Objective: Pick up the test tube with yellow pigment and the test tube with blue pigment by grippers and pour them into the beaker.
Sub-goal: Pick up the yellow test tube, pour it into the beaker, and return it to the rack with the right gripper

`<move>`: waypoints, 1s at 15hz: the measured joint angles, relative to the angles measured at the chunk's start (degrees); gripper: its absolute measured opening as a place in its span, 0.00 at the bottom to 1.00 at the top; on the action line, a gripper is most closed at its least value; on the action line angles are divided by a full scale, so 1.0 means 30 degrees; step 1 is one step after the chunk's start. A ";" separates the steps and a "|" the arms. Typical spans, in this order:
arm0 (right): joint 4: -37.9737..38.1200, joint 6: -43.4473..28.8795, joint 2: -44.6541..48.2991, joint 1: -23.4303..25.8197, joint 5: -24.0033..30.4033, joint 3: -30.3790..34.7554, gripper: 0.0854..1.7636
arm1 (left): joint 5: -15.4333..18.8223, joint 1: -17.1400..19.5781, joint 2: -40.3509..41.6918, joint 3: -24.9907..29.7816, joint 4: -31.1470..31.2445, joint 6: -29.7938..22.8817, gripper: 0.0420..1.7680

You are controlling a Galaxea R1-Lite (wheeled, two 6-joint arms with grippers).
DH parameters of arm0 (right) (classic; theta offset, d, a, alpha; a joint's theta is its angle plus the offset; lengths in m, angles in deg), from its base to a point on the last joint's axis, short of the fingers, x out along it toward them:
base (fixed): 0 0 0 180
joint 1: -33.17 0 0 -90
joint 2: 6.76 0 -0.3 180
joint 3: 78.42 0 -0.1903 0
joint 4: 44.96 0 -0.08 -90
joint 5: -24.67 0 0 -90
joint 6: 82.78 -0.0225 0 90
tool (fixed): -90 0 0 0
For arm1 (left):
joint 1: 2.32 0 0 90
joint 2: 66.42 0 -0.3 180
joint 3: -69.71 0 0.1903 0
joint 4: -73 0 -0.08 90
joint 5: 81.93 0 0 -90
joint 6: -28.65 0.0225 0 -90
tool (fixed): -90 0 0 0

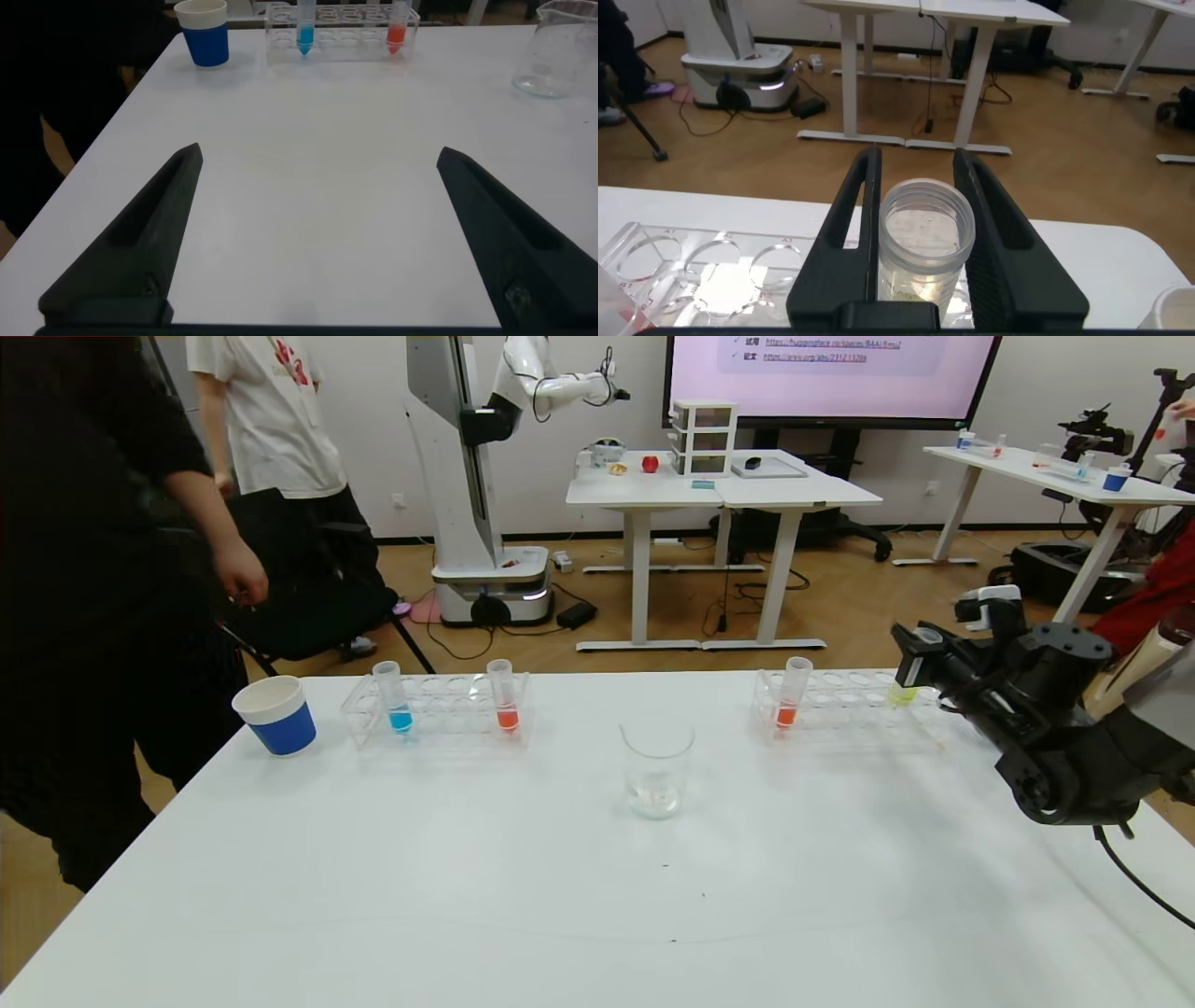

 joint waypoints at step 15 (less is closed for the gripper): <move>0.4945 0.1117 0.3434 -0.2853 0.3694 -0.3482 0.26 | -0.0008 0.0000 0.0000 0.0000 0.0000 0.0000 0.99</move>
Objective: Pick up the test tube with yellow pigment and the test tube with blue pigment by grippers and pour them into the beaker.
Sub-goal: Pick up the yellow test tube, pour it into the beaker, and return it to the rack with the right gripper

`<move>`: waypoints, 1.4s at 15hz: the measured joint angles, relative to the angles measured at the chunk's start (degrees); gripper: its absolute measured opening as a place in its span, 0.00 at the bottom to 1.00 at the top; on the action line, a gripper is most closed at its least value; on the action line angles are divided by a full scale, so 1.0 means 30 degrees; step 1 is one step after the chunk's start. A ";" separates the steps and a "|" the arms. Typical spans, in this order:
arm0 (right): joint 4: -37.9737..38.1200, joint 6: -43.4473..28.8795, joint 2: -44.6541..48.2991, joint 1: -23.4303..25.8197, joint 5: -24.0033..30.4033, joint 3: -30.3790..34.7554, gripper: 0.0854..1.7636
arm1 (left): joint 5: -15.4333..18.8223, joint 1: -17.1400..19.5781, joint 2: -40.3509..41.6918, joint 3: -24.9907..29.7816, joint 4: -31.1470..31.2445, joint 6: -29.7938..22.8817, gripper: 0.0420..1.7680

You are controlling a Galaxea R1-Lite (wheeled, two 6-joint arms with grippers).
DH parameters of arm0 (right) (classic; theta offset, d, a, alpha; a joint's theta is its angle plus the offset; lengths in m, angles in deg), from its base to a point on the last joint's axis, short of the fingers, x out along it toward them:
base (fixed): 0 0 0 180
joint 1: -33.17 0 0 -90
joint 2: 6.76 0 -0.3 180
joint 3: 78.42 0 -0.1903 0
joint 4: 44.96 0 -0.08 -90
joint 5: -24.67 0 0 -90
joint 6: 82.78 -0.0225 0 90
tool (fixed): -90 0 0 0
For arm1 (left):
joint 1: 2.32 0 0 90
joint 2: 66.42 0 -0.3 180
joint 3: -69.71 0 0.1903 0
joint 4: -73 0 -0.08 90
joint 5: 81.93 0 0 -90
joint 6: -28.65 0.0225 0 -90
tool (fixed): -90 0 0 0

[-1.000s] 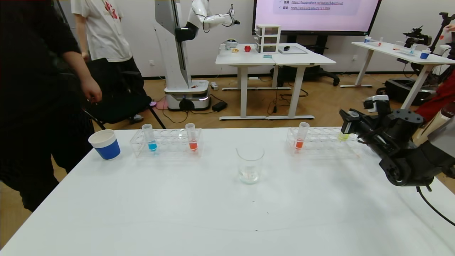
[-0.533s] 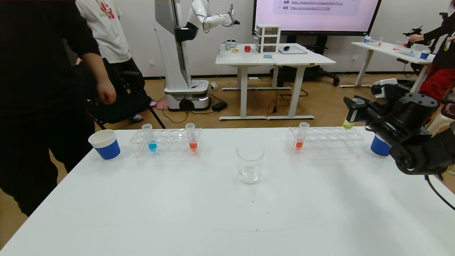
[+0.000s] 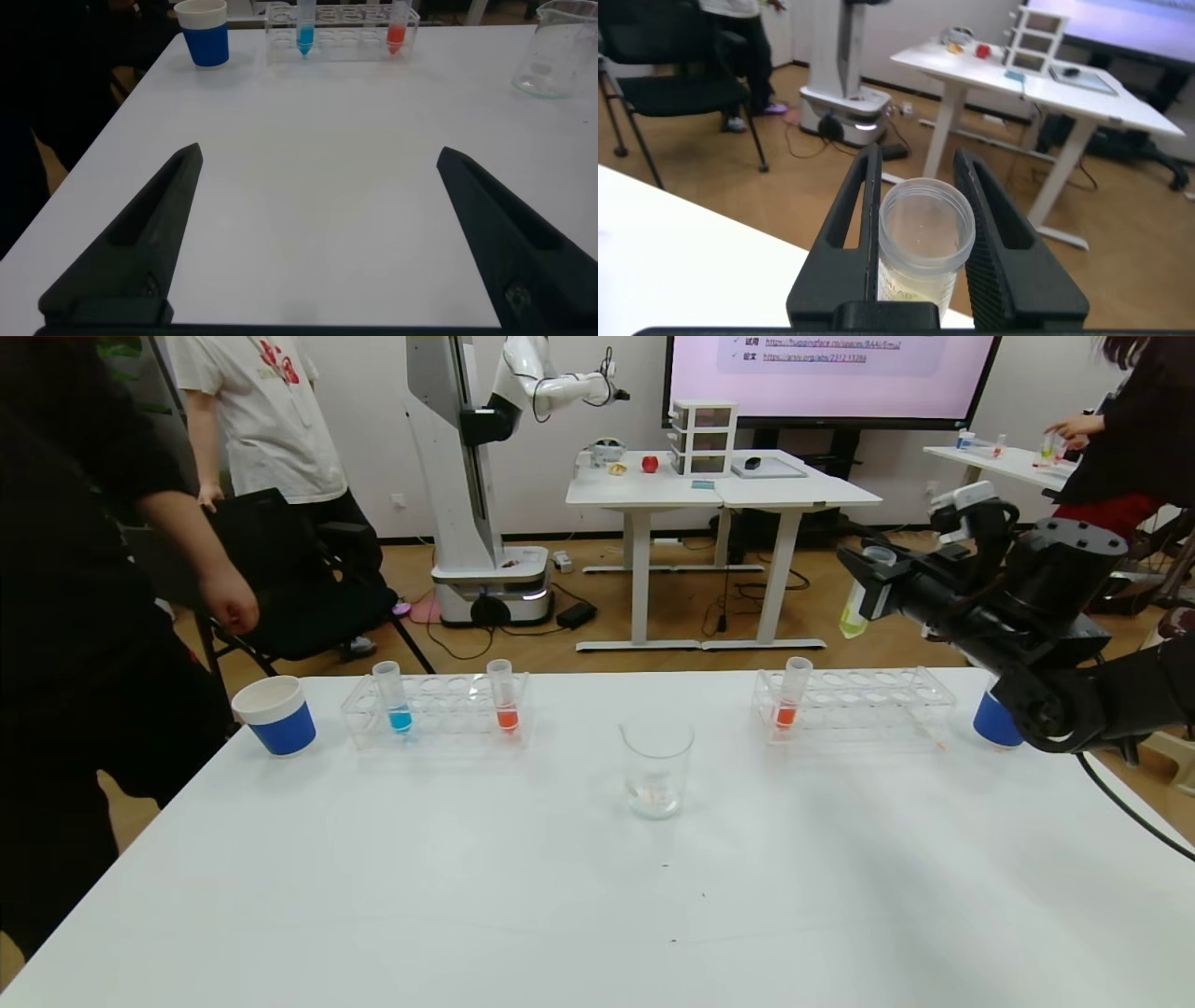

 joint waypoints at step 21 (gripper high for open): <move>-0.1581 1.7672 -0.2784 -0.5522 0.8403 0.0167 0.26 | 0.0008 0.0000 0.0000 0.0000 0.0000 -0.0008 0.99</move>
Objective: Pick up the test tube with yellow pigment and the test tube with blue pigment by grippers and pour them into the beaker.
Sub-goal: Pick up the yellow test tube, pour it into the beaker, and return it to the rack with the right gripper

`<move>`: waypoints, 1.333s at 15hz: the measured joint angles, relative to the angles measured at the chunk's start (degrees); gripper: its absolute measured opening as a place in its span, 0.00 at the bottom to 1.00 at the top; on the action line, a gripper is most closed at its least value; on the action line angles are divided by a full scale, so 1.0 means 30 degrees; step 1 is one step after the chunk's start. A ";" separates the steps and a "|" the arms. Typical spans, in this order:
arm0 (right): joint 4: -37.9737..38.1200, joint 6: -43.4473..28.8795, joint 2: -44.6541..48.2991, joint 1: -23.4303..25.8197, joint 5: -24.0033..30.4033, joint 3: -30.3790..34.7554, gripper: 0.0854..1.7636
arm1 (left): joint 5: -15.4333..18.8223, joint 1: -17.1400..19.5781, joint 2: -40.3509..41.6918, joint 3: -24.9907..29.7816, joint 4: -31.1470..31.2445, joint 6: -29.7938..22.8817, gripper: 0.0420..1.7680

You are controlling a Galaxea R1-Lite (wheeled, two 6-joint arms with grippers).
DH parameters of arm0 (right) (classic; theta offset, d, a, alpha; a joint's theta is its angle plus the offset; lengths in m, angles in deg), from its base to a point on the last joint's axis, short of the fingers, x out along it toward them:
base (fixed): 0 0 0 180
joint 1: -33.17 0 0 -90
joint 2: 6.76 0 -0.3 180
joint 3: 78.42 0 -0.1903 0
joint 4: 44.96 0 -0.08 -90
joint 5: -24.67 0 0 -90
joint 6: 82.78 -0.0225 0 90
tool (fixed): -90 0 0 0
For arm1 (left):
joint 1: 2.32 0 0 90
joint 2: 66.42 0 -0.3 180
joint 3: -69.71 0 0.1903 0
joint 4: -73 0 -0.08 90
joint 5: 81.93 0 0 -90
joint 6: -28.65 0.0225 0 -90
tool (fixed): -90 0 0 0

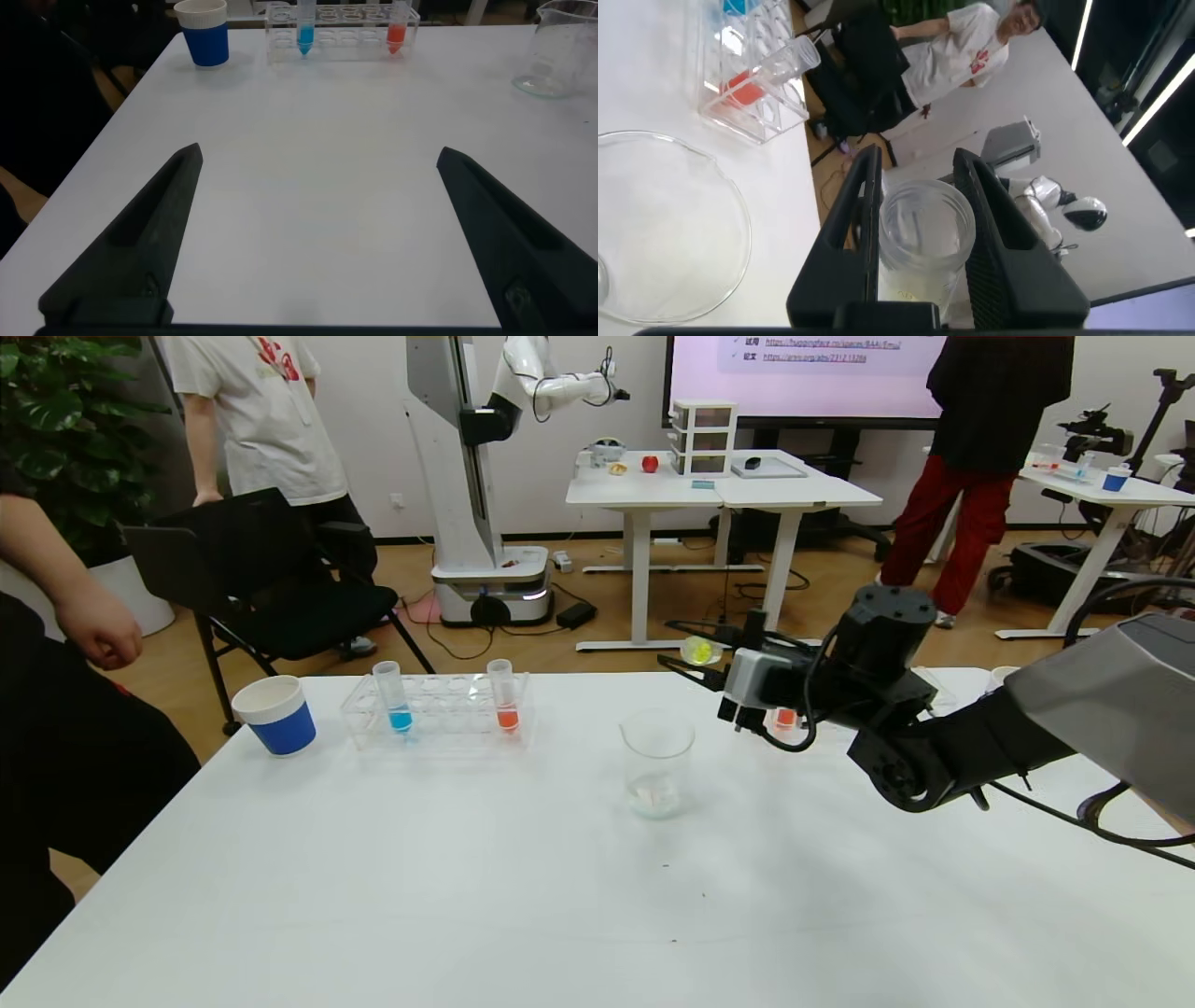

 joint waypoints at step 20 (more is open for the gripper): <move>0.0825 0.9984 -0.1325 -0.0484 -0.0622 -0.1621 0.26 | -0.0008 0.0000 0.0000 0.0000 -0.0008 0.0008 0.99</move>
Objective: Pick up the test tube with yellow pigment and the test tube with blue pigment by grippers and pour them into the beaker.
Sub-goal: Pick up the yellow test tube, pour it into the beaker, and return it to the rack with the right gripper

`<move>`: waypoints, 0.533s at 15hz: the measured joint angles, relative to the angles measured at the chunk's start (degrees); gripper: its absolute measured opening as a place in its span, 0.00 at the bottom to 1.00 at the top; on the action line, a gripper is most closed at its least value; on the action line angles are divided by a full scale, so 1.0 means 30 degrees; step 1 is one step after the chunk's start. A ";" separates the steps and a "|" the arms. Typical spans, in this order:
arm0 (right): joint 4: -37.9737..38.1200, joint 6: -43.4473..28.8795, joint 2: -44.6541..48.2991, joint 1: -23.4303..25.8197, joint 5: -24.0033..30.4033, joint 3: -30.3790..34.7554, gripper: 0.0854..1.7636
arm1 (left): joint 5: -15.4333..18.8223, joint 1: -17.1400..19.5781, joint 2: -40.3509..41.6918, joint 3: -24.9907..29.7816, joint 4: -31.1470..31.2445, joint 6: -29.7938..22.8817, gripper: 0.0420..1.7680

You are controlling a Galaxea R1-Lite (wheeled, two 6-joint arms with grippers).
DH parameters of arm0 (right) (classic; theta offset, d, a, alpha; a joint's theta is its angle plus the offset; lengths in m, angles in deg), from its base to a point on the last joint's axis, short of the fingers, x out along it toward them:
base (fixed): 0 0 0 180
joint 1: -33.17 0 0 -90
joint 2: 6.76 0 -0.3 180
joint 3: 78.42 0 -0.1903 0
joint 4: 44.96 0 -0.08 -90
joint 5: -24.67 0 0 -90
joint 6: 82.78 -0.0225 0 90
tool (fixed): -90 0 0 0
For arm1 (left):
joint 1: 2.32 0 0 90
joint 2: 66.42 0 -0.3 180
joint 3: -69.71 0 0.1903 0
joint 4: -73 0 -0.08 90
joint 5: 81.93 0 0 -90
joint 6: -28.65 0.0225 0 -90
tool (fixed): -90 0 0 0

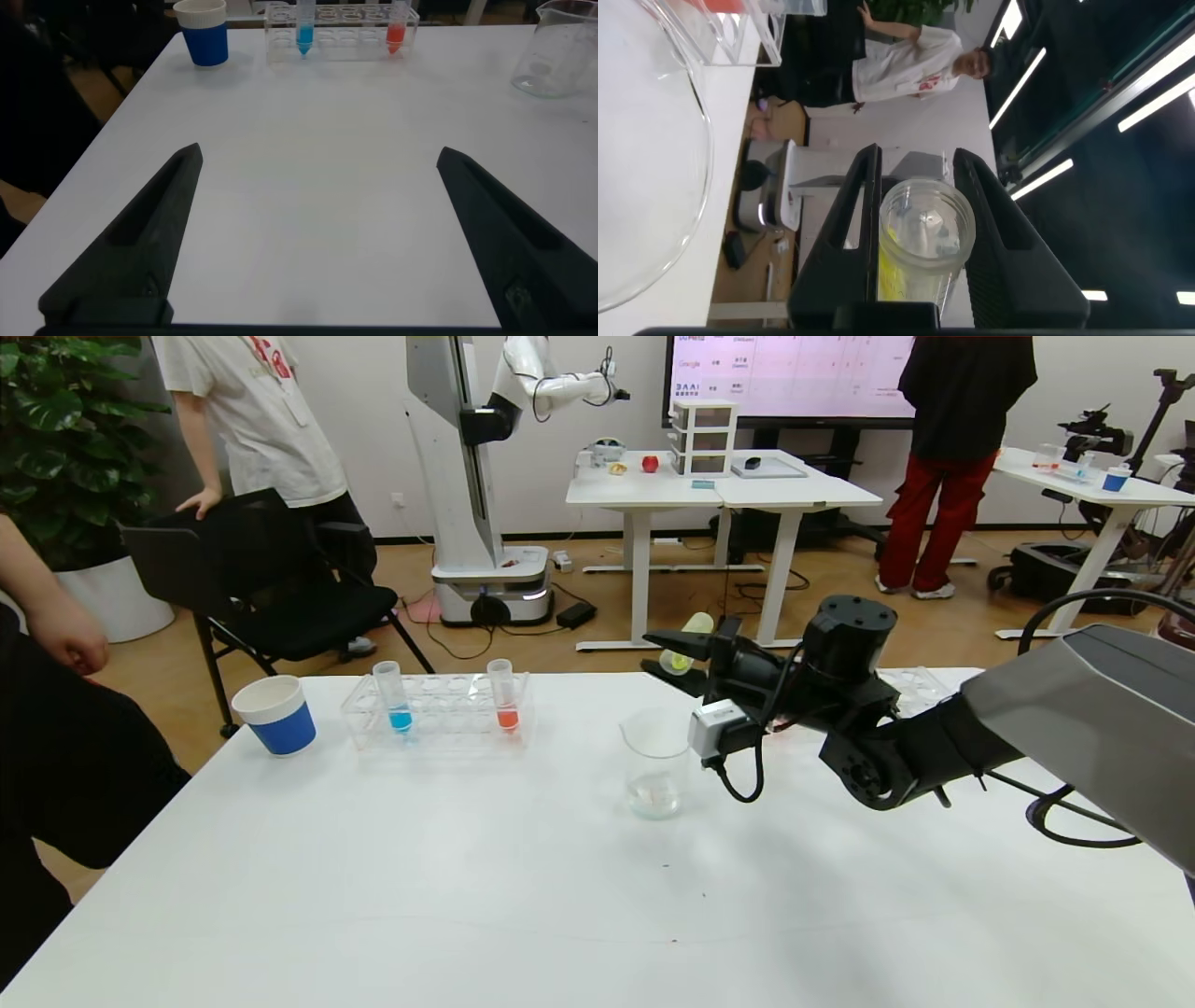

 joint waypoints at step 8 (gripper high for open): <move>-0.0016 0.2280 -0.0565 0.0016 -0.0028 -0.0142 0.26 | 0.0000 0.0000 0.0000 0.0000 0.0008 0.0000 0.99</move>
